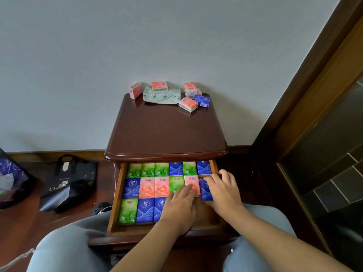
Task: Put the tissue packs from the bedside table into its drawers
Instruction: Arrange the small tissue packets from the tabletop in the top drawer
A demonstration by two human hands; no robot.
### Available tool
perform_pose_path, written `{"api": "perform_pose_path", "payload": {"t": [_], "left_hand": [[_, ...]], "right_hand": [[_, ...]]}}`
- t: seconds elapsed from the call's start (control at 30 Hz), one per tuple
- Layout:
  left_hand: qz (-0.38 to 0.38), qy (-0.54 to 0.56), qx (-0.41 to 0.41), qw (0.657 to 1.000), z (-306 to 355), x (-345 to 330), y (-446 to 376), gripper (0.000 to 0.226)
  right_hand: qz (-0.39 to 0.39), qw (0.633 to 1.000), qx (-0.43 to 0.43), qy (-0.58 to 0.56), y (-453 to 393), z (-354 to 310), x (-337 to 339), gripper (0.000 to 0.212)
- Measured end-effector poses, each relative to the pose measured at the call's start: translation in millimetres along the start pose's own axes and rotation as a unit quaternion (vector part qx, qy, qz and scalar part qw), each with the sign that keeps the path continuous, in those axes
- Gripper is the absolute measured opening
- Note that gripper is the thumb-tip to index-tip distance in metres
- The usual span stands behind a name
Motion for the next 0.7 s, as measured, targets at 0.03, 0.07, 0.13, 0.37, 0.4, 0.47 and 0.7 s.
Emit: {"api": "perform_pose_path", "payload": {"t": [0.03, 0.07, 0.13, 0.37, 0.4, 0.47, 0.7], "left_hand": [[-0.009, -0.02, -0.005, 1.0, 2, -1, -4, 0.058], [-0.016, -0.036, -0.009, 0.999, 3, -2, -7, 0.058], [-0.017, -0.055, -0.01, 0.998, 6, -1, -14, 0.057], [0.009, -0.044, 0.003, 0.999, 5, 7, -26, 0.054], [0.01, -0.043, 0.003, 0.999, 5, 7, -27, 0.054], [0.012, -0.045, 0.004, 0.999, 5, 6, -27, 0.054], [0.008, -0.042, 0.003, 0.999, 4, 6, -27, 0.059]], "right_hand": [[-0.002, 1.0, -0.004, -0.002, -2, 0, -1, 0.071], [-0.003, 1.0, -0.007, -0.005, -3, 1, -2, 0.07], [-0.002, 1.0, -0.01, -0.011, -6, 3, -3, 0.067], [-0.011, 1.0, -0.005, -0.003, -13, 7, -3, 0.062], [-0.007, 1.0, -0.005, -0.004, -14, 8, -1, 0.059], [0.002, 1.0, -0.006, -0.008, -15, 9, 1, 0.055], [-0.001, 1.0, -0.024, -0.01, -17, 7, 1, 0.055]]}}
Point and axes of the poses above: each hand's wrist, its own y-axis away from the middle knuckle, its own x-axis out of the back of the hand, z = x × y, the point moved 8 cm from there along -y, towards the middle knuckle, and after that the axes turned 5 degrees about x, right-handed, at the moved point
